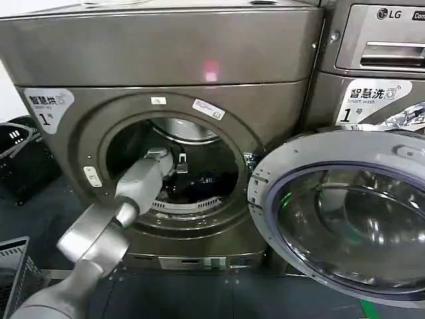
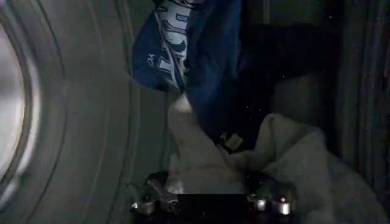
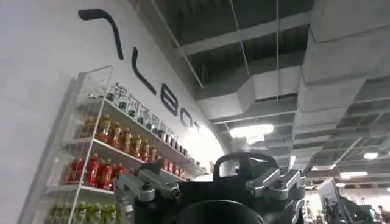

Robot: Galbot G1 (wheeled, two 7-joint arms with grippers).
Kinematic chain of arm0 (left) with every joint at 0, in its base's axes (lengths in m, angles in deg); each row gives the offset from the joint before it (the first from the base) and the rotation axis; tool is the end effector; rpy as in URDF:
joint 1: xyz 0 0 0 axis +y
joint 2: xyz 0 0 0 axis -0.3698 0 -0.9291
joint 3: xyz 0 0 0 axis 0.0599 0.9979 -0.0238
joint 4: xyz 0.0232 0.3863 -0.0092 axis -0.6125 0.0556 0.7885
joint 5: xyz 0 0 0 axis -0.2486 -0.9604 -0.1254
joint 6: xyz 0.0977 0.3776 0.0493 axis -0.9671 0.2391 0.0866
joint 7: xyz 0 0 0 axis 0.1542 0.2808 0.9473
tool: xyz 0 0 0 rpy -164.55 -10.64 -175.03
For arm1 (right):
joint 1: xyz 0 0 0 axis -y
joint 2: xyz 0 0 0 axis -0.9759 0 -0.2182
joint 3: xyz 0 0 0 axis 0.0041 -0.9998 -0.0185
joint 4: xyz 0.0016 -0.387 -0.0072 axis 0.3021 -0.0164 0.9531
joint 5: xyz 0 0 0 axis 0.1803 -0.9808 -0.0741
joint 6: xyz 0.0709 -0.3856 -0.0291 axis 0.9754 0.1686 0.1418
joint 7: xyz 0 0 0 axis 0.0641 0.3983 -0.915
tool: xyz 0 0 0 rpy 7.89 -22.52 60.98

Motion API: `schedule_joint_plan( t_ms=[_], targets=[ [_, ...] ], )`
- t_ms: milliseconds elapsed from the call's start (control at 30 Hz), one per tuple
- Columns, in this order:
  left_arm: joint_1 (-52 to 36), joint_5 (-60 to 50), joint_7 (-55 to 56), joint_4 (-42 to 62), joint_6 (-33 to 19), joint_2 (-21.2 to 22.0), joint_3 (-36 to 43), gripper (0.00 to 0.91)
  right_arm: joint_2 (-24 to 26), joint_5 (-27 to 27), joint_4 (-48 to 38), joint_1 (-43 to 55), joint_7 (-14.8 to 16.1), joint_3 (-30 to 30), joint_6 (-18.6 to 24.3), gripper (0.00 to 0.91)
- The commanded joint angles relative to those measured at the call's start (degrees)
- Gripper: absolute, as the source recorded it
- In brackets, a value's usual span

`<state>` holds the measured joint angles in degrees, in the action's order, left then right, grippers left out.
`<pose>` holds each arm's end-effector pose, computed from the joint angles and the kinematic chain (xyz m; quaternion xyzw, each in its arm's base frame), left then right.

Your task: Grasp the clothes from the dryer.

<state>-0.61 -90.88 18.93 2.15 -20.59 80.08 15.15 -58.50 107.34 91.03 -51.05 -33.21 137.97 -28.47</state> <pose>0.7421 0.0265 -0.2257 -0.3647 -0.6083 -0.5878 0.3891 -0.1415 -0.4718 0.0108 0.5491 0.7844 -0.1786 0.2266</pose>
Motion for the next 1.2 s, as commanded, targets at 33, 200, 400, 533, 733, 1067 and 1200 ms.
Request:
schedule_joint_plan(
  t_ms=[33, 200, 400, 533, 733, 1067, 1200],
  targets=[
    [-0.2, -0.6, 0.1, -0.4, -1.1, -0.2, -0.1, 0.000, -0.2, 0.1, 0.1, -0.1, 0.0, 0.1, 0.0, 0.907],
    [-0.5, -1.0, -0.3, -1.4, -2.3, -0.3, 0.0, 0.000, 0.1, 0.1, 0.2, -0.1, -0.1, 0.1, 0.0, 0.907],
    [-0.6, 0.0, 0.1, -5.3, -2.4, -1.1, -4.5, 0.000, 0.1, 0.1, 0.1, 0.2, -0.1, 0.1, 0.0, 0.907],
    [3.1, 6.0, 1.9, -11.6, -0.9, -2.3, -13.5, 0.000, -0.3, 0.0, 0.1, 0.3, -0.1, 0.0, 0.0, 0.907],
    [10.4, 19.3, 6.8, -20.6, 0.1, -4.7, -21.9, 0.000, -0.2, -0.5, 0.2, 0.4, -0.2, -0.3, 0.0, 0.907],
    [21.3, 37.1, 23.5, -36.9, -2.3, -5.7, -28.2, 0.000, -0.2, -0.5, 0.3, 0.1, -0.4, -0.2, 0.1, 0.907],
    [25.5, 43.0, 33.4, -44.2, -2.7, -5.8, -30.1, 0.000, -0.1, -0.9, 0.5, 0.1, -0.6, -0.3, -0.6, 0.907]
  ],
)
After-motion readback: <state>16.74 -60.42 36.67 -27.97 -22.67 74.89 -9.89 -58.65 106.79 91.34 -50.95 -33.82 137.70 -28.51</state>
